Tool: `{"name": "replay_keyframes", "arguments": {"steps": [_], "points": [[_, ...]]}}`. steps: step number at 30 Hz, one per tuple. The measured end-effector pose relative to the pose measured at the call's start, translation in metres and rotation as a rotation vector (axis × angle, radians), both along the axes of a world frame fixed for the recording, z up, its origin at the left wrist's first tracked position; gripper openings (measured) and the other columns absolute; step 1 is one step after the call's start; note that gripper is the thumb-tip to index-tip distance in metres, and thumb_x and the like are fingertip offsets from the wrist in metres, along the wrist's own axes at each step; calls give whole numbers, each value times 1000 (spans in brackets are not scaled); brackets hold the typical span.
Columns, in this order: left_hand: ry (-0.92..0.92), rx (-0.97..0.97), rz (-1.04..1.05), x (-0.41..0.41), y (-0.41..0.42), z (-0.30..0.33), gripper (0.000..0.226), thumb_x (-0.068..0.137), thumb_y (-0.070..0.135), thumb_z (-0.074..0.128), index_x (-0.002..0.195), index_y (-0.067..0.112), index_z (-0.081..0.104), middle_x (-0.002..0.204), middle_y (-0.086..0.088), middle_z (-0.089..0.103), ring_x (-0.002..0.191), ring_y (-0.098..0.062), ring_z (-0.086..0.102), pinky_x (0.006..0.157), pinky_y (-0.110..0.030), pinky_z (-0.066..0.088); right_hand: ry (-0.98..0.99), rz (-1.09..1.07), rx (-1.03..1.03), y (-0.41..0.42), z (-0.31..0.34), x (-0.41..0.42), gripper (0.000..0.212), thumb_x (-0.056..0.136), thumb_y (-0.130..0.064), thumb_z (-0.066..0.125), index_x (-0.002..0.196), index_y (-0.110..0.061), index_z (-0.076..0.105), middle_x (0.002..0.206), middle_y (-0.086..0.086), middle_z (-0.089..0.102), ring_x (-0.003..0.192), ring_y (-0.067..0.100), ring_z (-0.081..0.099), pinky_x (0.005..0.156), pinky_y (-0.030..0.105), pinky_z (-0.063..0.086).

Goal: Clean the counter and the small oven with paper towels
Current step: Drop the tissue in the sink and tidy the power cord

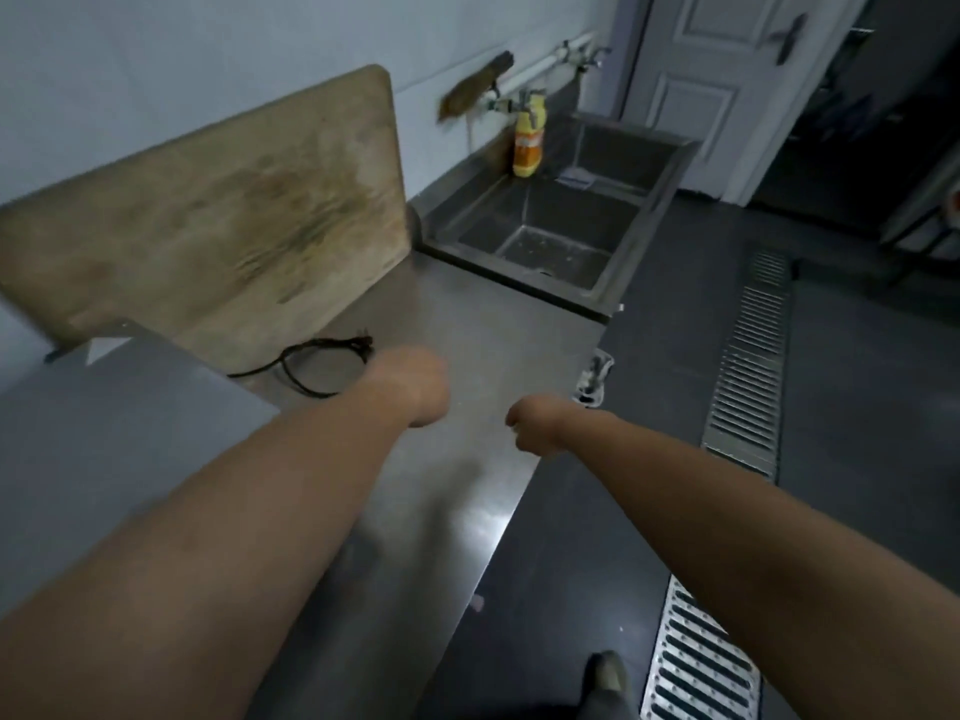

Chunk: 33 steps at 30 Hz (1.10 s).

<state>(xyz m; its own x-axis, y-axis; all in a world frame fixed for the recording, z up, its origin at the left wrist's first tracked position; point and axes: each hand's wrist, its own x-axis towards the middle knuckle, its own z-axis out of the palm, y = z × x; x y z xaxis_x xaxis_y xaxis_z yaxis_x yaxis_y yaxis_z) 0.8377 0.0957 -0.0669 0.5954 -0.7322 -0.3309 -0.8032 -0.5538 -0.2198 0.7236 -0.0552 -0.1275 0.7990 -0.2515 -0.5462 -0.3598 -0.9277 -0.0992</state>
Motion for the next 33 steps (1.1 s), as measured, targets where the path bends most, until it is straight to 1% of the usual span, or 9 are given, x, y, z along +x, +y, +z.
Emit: {"name": "replay_keyframes", "arguments": {"steps": [2,5,7,12,15,21,27,30,33], "points": [[22,-1,-20,-18,-29,-10,32,94,19,45,116,12,67,124,-13,66,107,-32,64,82,-38,49,30,-26,-34,-30,5,-21,48,95,-17,53,142,-15,51,143,10,52,126,31,52,99,34,45],[91,24,-37,-38,-69,-20,39,94,21,43,126,15,63,131,-12,62,115,-32,61,95,-43,52,78,-44,-86,-74,7,-53,37,93,-20,56,128,-13,63,129,12,62,112,32,60,92,37,51],[122,64,-50,-54,-98,-26,42,96,24,42,132,15,59,135,-12,59,119,-32,58,99,-45,50,100,-69,-95,-110,7,-76,36,92,-25,56,126,-14,64,126,10,63,109,33,60,92,38,51],[167,111,-78,-96,-178,-36,43,97,30,45,137,17,56,139,-11,56,122,-31,56,102,-44,48,145,-107,-113,-210,6,-116,38,92,-29,57,125,-14,66,124,9,64,111,31,60,91,34,51],[178,135,-105,-122,-232,-37,43,94,34,52,132,16,59,133,-10,59,116,-31,59,96,-41,51,128,-161,-115,-270,8,-136,41,92,-28,56,129,-13,63,128,9,63,116,30,59,96,35,50],[214,149,-45,-150,-313,-54,43,97,37,42,134,21,57,135,-10,59,116,-29,58,95,-42,51,105,-202,-87,-374,-1,-165,39,92,-30,55,127,-15,64,128,7,63,113,30,60,98,39,51],[215,175,-8,-133,-328,-51,43,101,35,39,139,21,53,136,-8,57,118,-28,56,94,-40,49,137,-181,-94,-419,-19,-144,41,89,-31,55,126,-16,64,128,8,63,111,30,60,96,39,52],[187,137,42,-101,-330,-47,42,99,33,42,136,21,56,135,-7,58,118,-28,57,97,-42,50,147,-135,-72,-412,-13,-115,41,97,-28,51,135,-13,58,135,9,57,119,29,56,99,33,47],[201,100,83,-65,-333,-49,43,99,30,43,139,19,53,141,-8,55,125,-29,53,102,-41,46,129,-73,-30,-400,-6,-74,38,99,-20,50,135,-9,58,135,10,57,119,30,55,88,28,45]]}}
